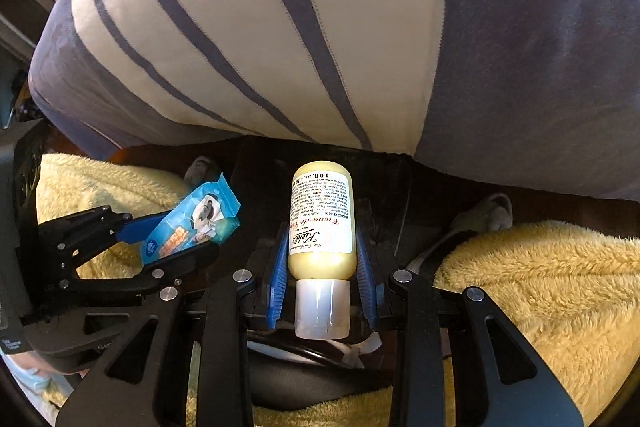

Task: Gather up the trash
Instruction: 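Lower the wipe pack and lotion bottle into the bin and open both tools, then raise both open tools back over the bed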

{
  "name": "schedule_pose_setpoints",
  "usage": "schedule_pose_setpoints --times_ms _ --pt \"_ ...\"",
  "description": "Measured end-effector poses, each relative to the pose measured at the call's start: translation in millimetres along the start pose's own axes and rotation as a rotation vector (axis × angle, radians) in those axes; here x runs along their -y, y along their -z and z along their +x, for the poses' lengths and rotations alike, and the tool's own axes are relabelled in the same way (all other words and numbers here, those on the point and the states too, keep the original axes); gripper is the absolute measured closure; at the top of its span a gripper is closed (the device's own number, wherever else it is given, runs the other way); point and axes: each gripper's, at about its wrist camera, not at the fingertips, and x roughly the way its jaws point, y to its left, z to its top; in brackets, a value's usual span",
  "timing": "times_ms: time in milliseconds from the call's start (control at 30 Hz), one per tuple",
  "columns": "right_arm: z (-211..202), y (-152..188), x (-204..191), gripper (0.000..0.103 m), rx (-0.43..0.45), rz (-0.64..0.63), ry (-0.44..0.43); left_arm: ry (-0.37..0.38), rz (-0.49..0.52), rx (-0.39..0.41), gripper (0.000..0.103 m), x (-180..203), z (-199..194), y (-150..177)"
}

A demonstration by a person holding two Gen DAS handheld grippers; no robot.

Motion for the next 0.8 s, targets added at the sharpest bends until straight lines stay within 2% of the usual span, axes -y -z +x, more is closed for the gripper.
schedule_pose_setpoints --times_ms 333,433,533,600,800 --pt "3 -6 4 0.07 0.002 0.026 0.021 0.006 -0.01 -0.022 0.054 -1 6 -3" --pt "0 -6 8 0.058 0.016 0.036 0.028 -0.001 -0.016 -0.02 0.045 -3 4 -3" --pt "-7 -7 9 0.055 0.038 0.042 0.041 -0.017 -0.013 -0.007 0.037 -2 0 -3" --pt "-13 -7 11 0.051 0.057 0.049 0.048 -0.027 -0.013 0.004 0.034 -2 -4 -3" --pt "-28 -6 16 0.018 0.112 0.073 0.091 -0.056 -0.004 0.048 0.022 -1 -20 -6"
